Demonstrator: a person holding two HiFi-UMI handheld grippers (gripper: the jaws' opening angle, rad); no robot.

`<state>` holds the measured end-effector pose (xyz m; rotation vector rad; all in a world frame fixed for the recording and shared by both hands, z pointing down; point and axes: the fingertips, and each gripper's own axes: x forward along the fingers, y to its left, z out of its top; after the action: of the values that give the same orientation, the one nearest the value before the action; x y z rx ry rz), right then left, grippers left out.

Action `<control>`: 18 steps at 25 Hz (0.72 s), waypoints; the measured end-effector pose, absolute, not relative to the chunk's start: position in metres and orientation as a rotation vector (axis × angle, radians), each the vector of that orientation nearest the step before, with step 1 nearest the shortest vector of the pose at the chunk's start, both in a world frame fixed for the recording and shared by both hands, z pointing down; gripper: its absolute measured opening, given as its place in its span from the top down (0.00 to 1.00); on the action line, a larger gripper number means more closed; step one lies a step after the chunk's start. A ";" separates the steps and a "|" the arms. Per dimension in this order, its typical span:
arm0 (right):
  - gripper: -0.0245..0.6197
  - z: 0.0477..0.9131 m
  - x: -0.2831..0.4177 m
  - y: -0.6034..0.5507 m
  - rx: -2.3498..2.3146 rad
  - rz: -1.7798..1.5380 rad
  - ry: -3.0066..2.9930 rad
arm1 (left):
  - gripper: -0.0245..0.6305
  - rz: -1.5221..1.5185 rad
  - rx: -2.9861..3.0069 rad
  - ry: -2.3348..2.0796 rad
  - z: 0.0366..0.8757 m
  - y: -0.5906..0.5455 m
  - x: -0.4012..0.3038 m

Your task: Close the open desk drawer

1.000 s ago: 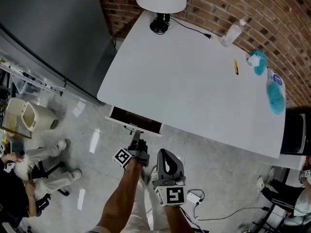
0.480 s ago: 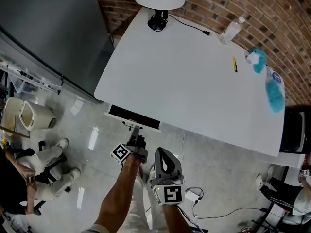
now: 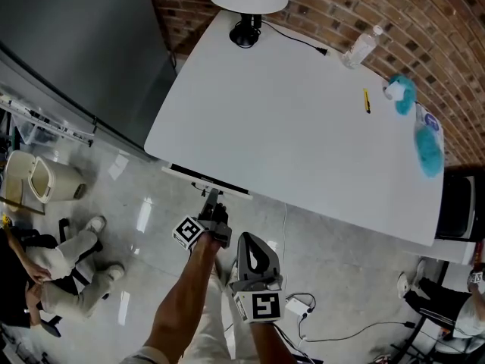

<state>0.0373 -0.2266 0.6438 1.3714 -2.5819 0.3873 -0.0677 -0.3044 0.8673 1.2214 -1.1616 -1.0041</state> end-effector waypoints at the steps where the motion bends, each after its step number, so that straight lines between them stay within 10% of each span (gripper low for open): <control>1: 0.96 0.643 0.037 -0.227 1.369 0.383 -2.584 | 0.93 -0.992 1.229 -1.169 0.868 -0.306 -0.068; 18: 0.96 0.652 0.036 -0.240 1.358 0.396 -2.581 | 0.94 -0.915 1.285 -1.187 0.871 -0.353 -0.066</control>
<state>0.0356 -0.2398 0.6523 1.3582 -2.5813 0.3964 -0.0664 -0.3528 0.8711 1.2846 -1.1871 -0.9150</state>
